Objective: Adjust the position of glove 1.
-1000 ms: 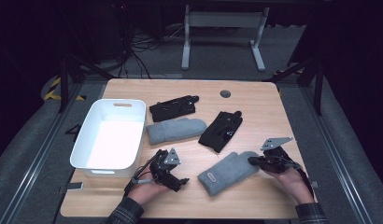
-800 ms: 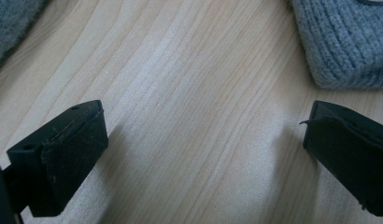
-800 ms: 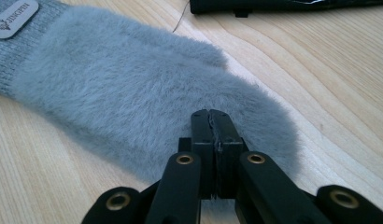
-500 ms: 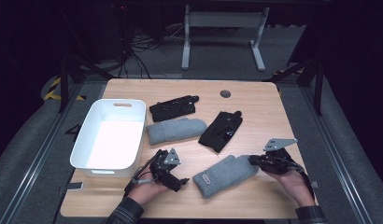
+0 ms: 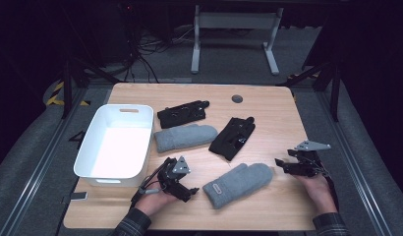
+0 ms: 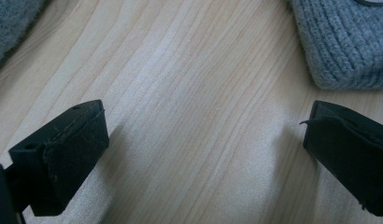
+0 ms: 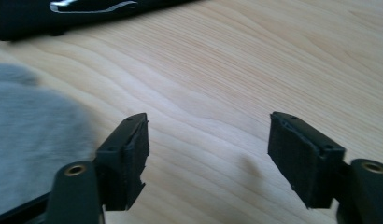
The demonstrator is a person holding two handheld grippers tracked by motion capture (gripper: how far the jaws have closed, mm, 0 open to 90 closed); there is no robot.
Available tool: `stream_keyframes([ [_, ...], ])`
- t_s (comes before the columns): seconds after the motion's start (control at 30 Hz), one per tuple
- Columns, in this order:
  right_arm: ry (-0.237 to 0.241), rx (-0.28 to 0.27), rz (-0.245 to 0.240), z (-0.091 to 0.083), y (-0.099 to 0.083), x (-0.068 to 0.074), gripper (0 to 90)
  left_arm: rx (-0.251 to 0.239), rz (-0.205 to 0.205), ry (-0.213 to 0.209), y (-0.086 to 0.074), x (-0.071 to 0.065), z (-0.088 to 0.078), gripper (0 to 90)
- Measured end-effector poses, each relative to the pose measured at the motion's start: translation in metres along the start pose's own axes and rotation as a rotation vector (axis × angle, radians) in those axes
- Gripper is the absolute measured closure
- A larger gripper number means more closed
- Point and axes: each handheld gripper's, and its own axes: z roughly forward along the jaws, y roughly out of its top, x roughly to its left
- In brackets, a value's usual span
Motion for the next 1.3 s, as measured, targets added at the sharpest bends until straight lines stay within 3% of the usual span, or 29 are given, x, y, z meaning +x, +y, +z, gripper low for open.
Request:
stream_keyframes([
  [0.13, -0.009, 0.012, 0.024, 0.008, -0.008, -0.008, 23.4, 0.0, -0.001, -0.002, 0.0, 0.0, 0.0, 0.5],
  [0.4, -0.016, -0.004, 0.018, 0.012, -0.009, -0.006, 16.6, 0.007, -0.013, 0.003, 0.002, 0.0, -0.002, 2.0],
  [0.47, -0.019, -0.002, 0.019, 0.012, -0.009, -0.006, 16.1, 0.009, -0.018, 0.01, 0.004, 0.001, -0.003, 10.6],
  [0.5, -0.019, -0.003, 0.02, 0.012, -0.009, -0.006, 16.0, 0.011, -0.029, 0.015, 0.006, 0.001, -0.004, 16.0],
  [0.53, -0.019, -0.002, 0.021, 0.012, -0.009, -0.006, 15.8, 0.037, -0.033, 0.027, 0.009, 0.002, -0.004, 17.8],
  [0.73, -0.025, -0.001, 0.022, 0.012, -0.009, -0.006, 15.6, 0.054, -0.061, 0.047, 0.021, 0.008, -0.007, 26.0],
  [1.1, -0.028, -0.002, 0.026, 0.012, -0.009, -0.006, 15.7, 0.05, -0.105, 0.052, 0.045, 0.023, -0.013, 27.0],
  [1.3, -0.029, -0.002, 0.027, 0.012, -0.009, -0.006, 15.7, 0.039, -0.106, 0.094, 0.062, 0.037, -0.016, 33.7],
])
